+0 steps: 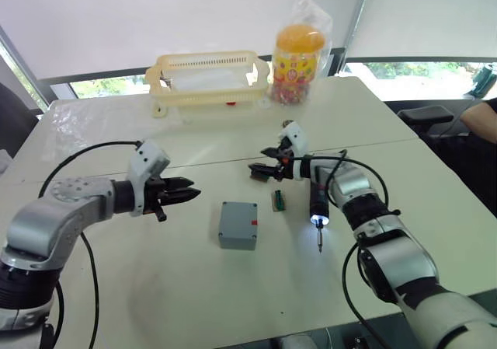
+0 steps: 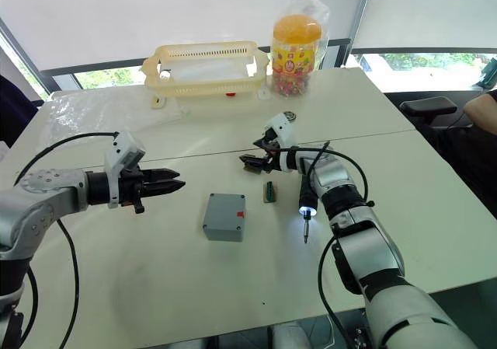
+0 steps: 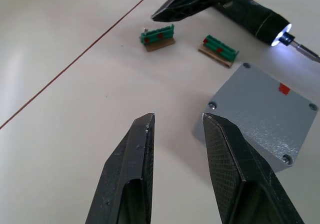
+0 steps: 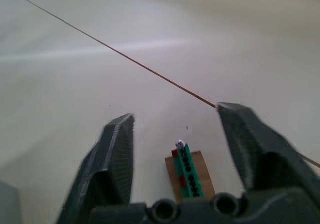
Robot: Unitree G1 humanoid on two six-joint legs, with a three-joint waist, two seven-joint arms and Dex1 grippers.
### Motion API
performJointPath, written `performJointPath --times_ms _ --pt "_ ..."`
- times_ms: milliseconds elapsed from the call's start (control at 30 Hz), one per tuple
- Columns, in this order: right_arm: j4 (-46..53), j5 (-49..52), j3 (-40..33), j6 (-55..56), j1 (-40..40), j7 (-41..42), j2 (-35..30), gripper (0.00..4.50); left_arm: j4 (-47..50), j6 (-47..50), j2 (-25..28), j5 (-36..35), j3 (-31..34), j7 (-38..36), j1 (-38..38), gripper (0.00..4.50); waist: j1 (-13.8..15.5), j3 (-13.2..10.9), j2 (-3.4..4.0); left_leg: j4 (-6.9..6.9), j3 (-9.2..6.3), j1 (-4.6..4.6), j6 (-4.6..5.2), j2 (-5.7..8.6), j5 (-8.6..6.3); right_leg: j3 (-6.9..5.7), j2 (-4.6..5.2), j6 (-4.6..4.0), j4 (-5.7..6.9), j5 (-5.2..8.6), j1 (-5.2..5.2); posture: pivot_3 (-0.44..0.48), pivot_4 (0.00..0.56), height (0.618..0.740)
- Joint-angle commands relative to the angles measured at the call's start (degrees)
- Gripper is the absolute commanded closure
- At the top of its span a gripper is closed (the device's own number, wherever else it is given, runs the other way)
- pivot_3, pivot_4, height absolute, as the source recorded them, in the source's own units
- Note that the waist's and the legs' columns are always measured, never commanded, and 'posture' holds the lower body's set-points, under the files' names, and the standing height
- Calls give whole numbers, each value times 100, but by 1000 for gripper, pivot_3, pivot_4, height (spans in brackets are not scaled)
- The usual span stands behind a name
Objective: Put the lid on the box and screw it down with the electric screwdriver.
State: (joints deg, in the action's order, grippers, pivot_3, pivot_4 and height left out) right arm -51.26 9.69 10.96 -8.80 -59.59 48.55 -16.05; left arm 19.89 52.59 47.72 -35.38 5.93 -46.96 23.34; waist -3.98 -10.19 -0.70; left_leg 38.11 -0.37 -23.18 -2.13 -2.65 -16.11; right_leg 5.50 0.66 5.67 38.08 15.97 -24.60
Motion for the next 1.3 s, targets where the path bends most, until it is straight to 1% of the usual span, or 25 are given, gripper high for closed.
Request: performJointPath --times_ms 33,267,633,733,800,833,1100,1300 --pt "-423 -148 -189 389 -251 -3 128 1931 360 44 -88 -107 192 212 -151 3002 -2 0 0 0 0 0 -1 0 0 0 1 0 0 0 0 0 150 740" --pt "-893 -404 -268 678 -384 -76 280 1931 412 8 -189 -90 172 379 -327 3002 -11 0 1 0 -3 3 -8 0 4 0 0 -1 6 -1 0 0 150 740" --pt "-1221 -651 -447 798 -443 -189 410 1931 346 -111 -218 8 59 394 -348 3002 -13 0 1 -2 -2 4 -18 0 10 0 0 -1 7 -1 0 0 150 740" --pt "-1272 -688 -493 810 -457 -248 437 2841 328 -150 -235 50 23 401 -362 3002 -13 0 1 -2 -2 4 -19 0 10 0 0 -1 7 -1 0 0 150 740" --pt "-1300 -723 -504 811 -452 -266 453 3790 323 -171 -229 68 10 404 -377 3002 -14 0 1 -2 -3 4 -19 0 10 0 0 0 7 -1 0 0 150 740" --pt "-1310 -744 -508 806 -447 -277 457 4424 323 -174 -227 75 10 411 -380 3002 -15 0 1 -2 -3 4 -19 0 10 0 0 -1 7 -1 0 0 150 740" --pt "-1266 -800 -615 794 -414 -249 454 4469 353 -171 -234 75 60 434 -398 3002 -15 0 2 -3 -3 5 -20 0 11 0 0 -1 8 -1 0 0 150 740" --pt "-792 -757 -707 792 -410 -104 299 4469 365 -179 -262 73 29 441 -404 3002 -12 0 1 -3 -3 4 -23 0 12 0 0 -1 9 -1 0 0 150 740"
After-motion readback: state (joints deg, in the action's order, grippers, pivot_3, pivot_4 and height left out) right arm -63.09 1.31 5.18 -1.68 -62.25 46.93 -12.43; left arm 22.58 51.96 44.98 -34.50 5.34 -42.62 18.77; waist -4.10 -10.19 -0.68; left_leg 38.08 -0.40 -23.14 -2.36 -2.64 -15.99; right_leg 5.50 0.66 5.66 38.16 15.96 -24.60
